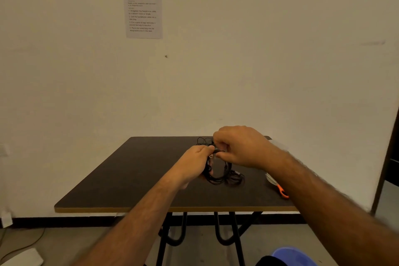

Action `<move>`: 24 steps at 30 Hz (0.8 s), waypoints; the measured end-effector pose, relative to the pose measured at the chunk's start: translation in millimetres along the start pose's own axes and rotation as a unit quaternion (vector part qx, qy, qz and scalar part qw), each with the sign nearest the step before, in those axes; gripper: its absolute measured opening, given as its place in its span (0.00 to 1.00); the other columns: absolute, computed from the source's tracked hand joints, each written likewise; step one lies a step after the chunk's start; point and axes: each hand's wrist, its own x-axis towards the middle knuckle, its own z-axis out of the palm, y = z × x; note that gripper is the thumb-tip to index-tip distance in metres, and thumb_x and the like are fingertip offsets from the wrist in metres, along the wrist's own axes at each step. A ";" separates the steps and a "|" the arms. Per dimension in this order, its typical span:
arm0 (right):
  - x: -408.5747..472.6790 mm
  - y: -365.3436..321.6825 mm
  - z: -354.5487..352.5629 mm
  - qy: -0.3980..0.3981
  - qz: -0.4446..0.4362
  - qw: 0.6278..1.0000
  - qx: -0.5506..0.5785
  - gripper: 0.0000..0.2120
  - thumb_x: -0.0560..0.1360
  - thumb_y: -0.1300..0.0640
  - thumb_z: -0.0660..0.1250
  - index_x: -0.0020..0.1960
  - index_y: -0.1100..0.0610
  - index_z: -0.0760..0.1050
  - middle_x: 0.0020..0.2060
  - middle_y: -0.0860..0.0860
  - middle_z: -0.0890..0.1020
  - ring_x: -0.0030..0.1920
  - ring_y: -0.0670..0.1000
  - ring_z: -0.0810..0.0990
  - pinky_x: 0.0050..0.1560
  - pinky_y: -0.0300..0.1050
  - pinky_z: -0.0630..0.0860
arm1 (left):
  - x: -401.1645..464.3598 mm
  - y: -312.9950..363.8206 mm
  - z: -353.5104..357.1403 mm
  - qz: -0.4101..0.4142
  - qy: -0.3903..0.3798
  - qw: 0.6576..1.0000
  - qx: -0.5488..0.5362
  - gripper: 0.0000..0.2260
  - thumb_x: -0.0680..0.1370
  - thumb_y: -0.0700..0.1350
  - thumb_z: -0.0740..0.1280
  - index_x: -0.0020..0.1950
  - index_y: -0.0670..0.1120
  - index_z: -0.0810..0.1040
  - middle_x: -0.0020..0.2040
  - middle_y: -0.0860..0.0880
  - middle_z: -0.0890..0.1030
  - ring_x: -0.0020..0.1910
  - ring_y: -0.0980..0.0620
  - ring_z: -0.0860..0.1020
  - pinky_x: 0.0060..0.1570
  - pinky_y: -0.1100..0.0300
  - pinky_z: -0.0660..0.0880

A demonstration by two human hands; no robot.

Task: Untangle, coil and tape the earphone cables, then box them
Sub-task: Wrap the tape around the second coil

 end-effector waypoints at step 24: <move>-12.2 -4.2 11.0 0.017 0.041 0.994 0.098 0.09 0.78 0.53 0.65 0.43 0.50 0.65 0.33 0.45 0.73 0.33 0.46 0.70 0.34 0.41 0.68 | -1.6 -5.3 4.7 0.001 0.019 0.999 -0.028 0.17 0.84 0.53 0.58 0.44 0.45 0.77 0.33 0.49 0.75 0.31 0.55 0.76 0.40 0.54 0.72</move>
